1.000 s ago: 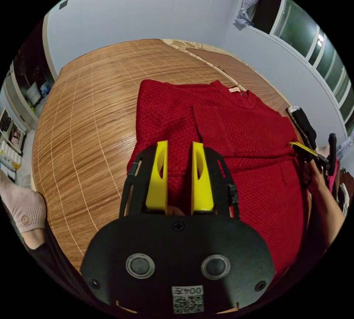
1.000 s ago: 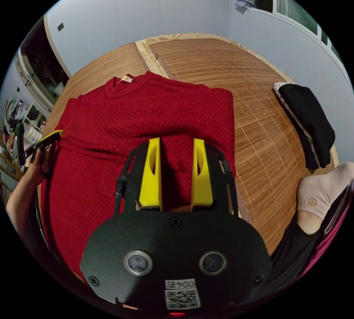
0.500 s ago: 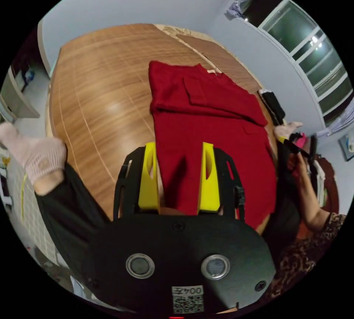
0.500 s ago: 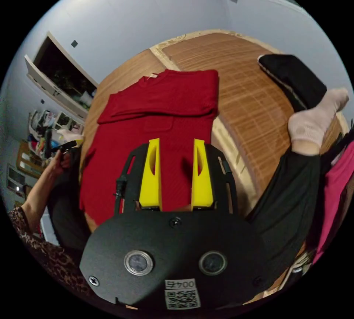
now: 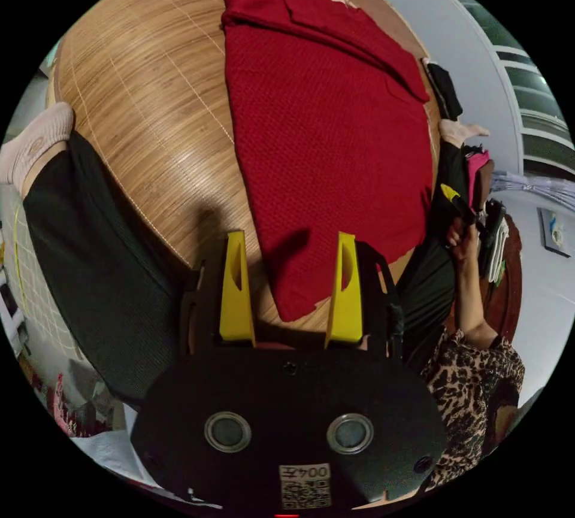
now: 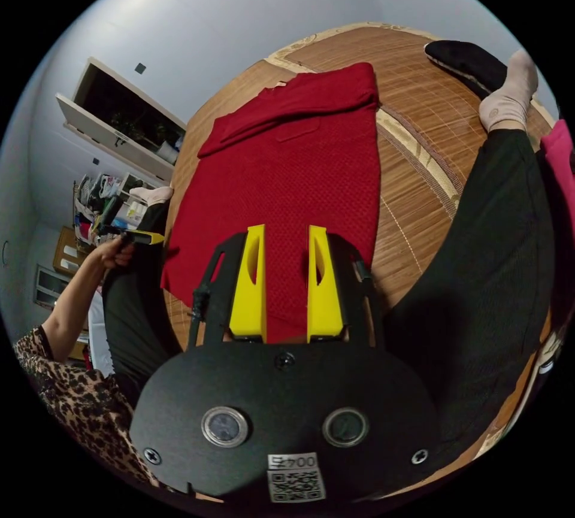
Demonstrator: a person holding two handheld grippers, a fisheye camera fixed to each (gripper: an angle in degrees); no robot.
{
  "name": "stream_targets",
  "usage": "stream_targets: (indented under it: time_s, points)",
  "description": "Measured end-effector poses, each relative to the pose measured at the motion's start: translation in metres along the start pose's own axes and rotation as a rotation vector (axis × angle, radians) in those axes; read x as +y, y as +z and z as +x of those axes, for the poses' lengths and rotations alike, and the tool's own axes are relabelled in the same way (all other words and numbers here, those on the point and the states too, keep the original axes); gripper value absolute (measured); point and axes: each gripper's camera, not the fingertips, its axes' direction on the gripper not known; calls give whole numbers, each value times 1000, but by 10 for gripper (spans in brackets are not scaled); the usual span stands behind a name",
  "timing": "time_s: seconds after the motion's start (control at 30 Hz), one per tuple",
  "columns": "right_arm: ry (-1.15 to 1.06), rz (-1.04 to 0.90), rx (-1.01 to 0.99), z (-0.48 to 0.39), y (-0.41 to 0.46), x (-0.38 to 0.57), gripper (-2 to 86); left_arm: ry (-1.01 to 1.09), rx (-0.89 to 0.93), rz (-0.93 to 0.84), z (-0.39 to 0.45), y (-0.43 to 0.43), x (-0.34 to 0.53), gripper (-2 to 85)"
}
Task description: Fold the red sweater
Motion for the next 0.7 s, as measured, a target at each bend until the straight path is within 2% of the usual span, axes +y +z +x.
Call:
stream_targets:
  time_s: [0.2,0.43,0.63,0.7]
  points:
    - [33,39,-8,4,-4,-4,99,-13,6,-143,8,9,-46,180]
    - [54,44,-22,1,-1,-19,96,5,35,-224,22,12,-75,167]
    - [124,-115,16,2,6,-51,100,43,13,-336,37,23,-95,155]
    - [132,-236,66,5,13,-68,110,63,33,-382,44,31,-103,147]
